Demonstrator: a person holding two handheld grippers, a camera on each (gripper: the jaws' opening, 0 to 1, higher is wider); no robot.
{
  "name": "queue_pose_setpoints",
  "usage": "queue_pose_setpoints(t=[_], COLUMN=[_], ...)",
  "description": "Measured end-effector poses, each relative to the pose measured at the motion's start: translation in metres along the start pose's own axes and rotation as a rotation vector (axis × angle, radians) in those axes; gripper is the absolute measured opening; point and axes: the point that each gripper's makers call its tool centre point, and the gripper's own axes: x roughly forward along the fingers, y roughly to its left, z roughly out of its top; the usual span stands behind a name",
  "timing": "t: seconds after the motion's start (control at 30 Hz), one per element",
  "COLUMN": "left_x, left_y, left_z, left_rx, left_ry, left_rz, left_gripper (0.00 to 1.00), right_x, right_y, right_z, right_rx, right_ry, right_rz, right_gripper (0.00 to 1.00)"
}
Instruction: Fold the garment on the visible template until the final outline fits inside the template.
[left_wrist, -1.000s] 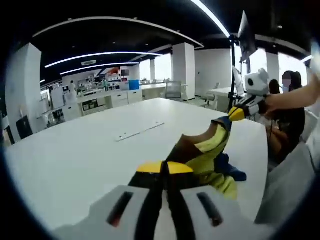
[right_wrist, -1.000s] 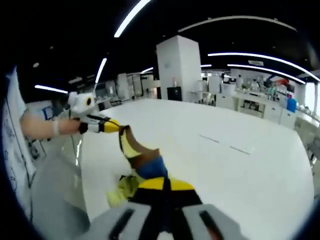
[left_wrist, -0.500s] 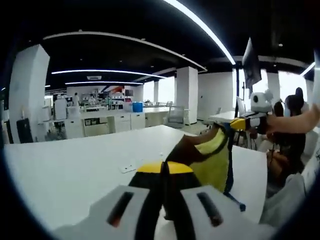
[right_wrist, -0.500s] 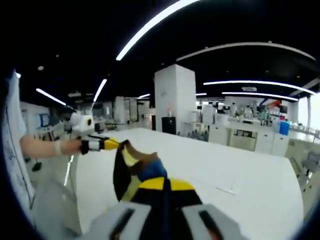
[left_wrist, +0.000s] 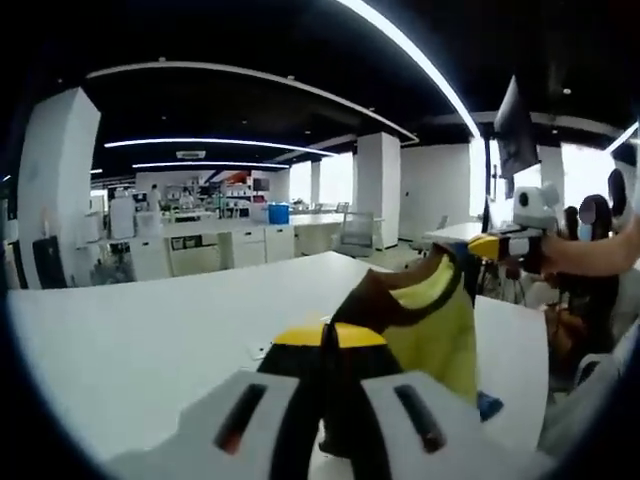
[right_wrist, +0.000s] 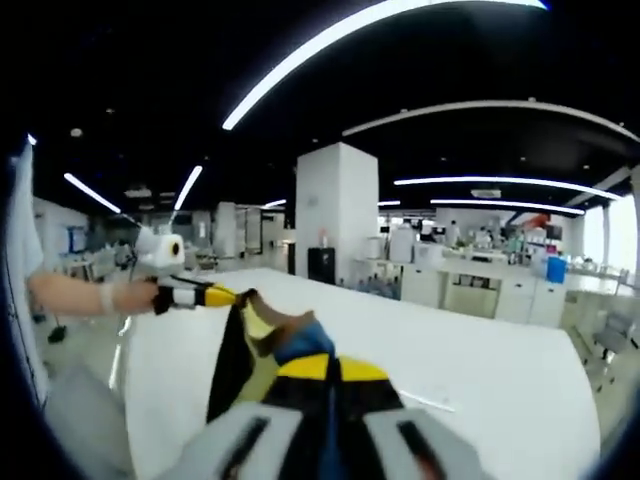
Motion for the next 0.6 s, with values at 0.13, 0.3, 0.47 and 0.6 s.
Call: queue_pose_setpoints(t=[0.13,0.3,0.47,0.6], left_x=[0.024,0.053,0.078,0.097], left_y=[0.01,0.033,0.047,0.065], left_z=[-0.024,-0.053,-0.08,-0.106], left_rx=[0.0,-0.025,-0.065,-0.081], left_ry=[0.06,0.115,0.155,0.206], left_rz=[0.028,0.053,0.077,0.092], left_gripper=[0.0,0.0,0.0,0.0], right_x=[0.019,0.044,0.073,0.098], right_y=[-0.014,-0.032,-0.053,-0.066], right_z=[-0.019,-0.051,-0.086,-0.116], right_rx=[0.021,0.048,0.085,0.121], right_ry=[0.038,0.101,0.153,0.197], right_rz=[-0.004,-0.004,0.001,0.002], right_gripper=[0.0,0.0,0.0,0.0])
